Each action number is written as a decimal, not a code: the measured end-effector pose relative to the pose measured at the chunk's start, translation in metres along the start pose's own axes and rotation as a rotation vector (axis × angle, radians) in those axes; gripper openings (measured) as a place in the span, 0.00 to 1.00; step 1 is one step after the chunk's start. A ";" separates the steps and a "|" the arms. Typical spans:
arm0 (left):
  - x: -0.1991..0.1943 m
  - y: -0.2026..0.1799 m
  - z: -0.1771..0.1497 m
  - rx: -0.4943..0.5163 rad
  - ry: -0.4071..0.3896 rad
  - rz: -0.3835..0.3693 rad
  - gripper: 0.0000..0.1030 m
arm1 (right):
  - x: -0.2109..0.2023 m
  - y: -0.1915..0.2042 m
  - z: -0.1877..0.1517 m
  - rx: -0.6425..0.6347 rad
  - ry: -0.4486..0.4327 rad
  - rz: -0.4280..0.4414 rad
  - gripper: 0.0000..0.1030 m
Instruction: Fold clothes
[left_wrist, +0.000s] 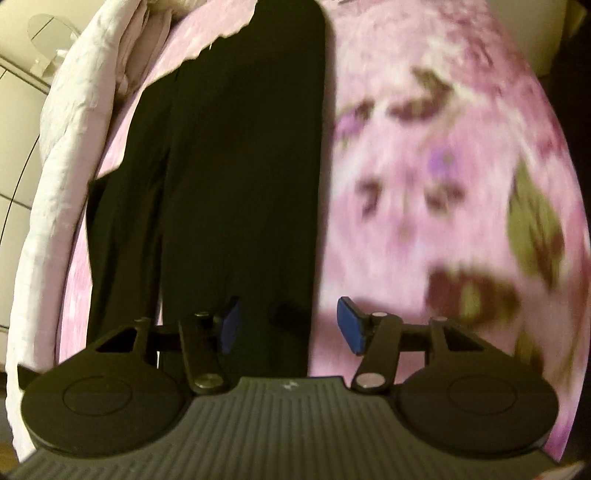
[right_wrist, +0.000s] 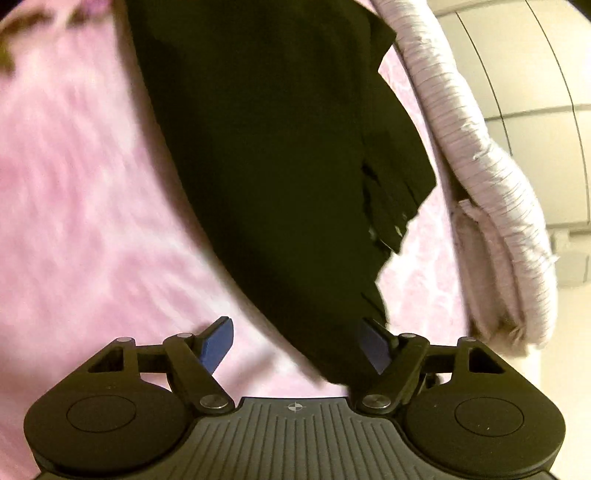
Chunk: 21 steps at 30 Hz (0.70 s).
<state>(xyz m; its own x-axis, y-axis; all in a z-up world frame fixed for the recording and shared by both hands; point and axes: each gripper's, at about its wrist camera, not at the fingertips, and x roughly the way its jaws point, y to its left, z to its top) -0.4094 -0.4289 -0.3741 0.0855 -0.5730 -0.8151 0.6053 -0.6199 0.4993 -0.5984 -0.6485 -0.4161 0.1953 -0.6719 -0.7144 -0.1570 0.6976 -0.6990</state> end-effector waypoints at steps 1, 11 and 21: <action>0.003 -0.001 0.012 -0.014 -0.006 0.000 0.51 | 0.006 -0.003 -0.007 -0.024 -0.001 -0.007 0.68; 0.039 -0.010 0.122 -0.071 0.007 0.030 0.51 | 0.041 -0.012 -0.071 -0.221 -0.276 -0.030 0.63; 0.071 -0.010 0.148 0.018 0.072 0.138 0.23 | 0.048 -0.027 -0.084 -0.219 -0.370 0.008 0.24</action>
<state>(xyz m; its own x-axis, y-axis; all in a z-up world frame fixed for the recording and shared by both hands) -0.5269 -0.5426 -0.3935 0.2237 -0.6143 -0.7567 0.5695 -0.5477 0.6130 -0.6661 -0.7207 -0.4342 0.5206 -0.5045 -0.6888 -0.3542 0.6065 -0.7119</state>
